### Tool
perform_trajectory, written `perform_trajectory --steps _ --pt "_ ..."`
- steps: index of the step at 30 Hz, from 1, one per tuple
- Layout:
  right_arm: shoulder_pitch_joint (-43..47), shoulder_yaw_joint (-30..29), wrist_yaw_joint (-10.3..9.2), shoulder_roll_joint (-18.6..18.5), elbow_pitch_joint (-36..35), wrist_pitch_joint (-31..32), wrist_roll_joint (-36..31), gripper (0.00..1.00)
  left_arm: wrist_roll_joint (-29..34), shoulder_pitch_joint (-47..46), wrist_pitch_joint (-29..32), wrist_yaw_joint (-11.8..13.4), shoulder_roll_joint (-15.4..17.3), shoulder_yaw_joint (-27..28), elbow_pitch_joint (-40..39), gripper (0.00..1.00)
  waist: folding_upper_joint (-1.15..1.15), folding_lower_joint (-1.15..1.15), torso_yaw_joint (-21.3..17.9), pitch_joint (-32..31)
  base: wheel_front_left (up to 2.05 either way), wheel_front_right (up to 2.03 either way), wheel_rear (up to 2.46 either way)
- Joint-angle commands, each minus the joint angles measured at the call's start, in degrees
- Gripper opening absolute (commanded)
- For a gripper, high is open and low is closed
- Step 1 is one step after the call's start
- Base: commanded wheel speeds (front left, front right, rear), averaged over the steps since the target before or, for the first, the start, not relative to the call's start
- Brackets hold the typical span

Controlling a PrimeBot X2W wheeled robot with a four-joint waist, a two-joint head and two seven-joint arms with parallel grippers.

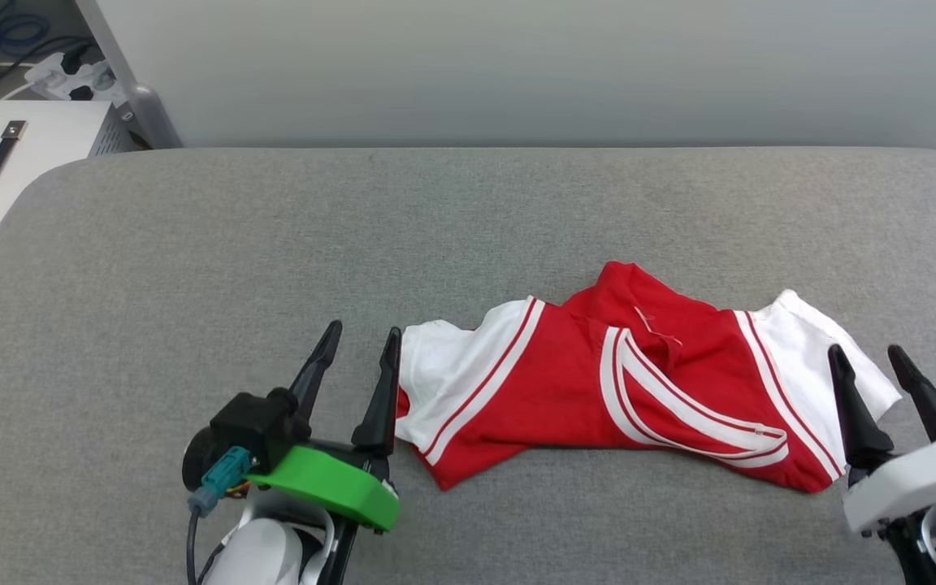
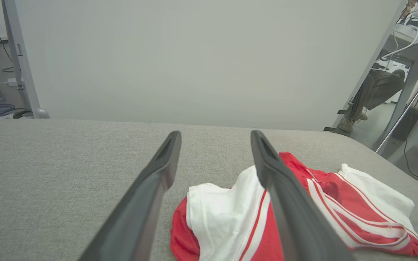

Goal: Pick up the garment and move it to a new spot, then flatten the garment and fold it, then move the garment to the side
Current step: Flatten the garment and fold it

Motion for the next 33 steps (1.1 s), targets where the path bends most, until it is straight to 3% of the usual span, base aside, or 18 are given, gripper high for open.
perform_trajectory --steps 1,10,15,19,22,27,28,33 --pt "1.0 -0.9 -0.05 1.0 -0.2 -1.0 -0.4 1.00 -0.2 1.0 -0.3 -0.3 0.5 -0.1 0.4 1.00 0.00 0.00 -0.2 0.2 0.00 0.00 0.00" --pt "2.9 -1.9 -0.05 3.9 -1.0 -2.4 -0.9 1.00 0.1 0.1 -0.3 -0.3 2.6 -1.5 1.1 1.00 0.00 0.00 -1.9 1.6 0.00 0.00 0.00" --pt "2.4 -2.4 -0.05 4.3 -2.0 -1.9 -1.0 1.00 -1.8 -4.3 0.8 -0.3 6.9 -4.9 2.2 1.00 0.00 0.00 -3.1 3.8 0.00 0.00 0.00" --pt "2.0 -2.8 -0.05 4.4 -2.5 -1.4 -1.4 1.00 -6.4 -12.3 12.1 -0.3 12.7 -10.9 2.9 1.00 0.00 0.00 -3.8 5.9 0.00 0.00 0.00" --pt "1.3 -2.8 -0.05 4.4 -2.7 -1.2 -1.5 1.00 -12.2 -20.1 25.2 -0.3 17.5 -16.7 3.1 1.00 0.00 0.00 -4.6 7.6 0.00 0.00 0.00" --pt "-0.1 -2.1 -0.05 4.8 -2.4 -1.0 -1.8 1.00 -22.5 -29.6 44.4 -0.3 21.8 -22.4 5.1 1.00 0.00 0.00 -6.2 9.7 0.00 0.00 0.00" --pt "-0.7 -1.3 -0.05 5.1 -1.9 -1.2 -1.9 1.00 -26.4 -33.7 51.7 -0.3 23.3 -24.9 7.0 1.00 0.00 0.00 -7.2 10.8 0.00 0.00 0.00" --pt "-1.3 -0.6 -0.05 5.4 -0.9 -1.6 -1.9 1.00 -28.6 -37.1 56.0 -0.3 24.7 -28.2 10.0 1.00 0.00 0.00 -8.8 12.0 0.00 0.00 0.00"
